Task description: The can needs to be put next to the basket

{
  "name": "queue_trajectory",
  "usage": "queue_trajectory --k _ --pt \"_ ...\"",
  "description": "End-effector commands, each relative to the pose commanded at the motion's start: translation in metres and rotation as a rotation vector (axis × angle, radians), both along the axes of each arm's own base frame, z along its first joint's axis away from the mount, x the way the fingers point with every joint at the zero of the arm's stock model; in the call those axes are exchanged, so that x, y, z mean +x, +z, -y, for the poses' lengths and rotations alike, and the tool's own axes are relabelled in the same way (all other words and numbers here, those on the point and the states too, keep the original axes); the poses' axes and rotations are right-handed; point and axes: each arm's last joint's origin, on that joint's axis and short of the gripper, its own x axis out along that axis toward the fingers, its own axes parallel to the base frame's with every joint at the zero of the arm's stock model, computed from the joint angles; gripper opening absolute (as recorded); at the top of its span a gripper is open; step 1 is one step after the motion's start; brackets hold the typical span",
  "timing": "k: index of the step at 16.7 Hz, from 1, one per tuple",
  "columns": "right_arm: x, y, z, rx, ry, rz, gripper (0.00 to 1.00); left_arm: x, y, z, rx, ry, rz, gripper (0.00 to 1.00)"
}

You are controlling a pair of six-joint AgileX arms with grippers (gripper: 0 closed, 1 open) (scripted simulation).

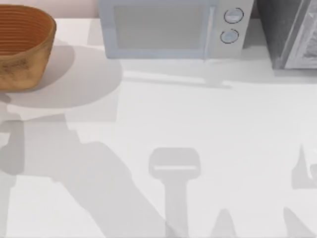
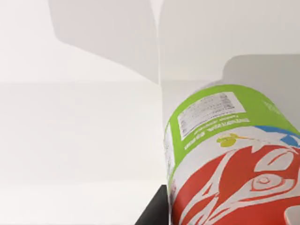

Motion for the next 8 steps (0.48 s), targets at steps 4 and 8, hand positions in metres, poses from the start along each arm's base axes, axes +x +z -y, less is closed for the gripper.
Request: queue_trajectory --k 4,8 --pt "0.000 0.000 0.000 0.000 0.000 0.000 1.00 0.008 0.012 -0.001 0.026 0.010 0.079 0.00" --pt "0.000 0.000 0.000 0.000 0.000 0.000 1.00 0.008 0.013 -0.001 0.027 0.010 0.085 0.00"
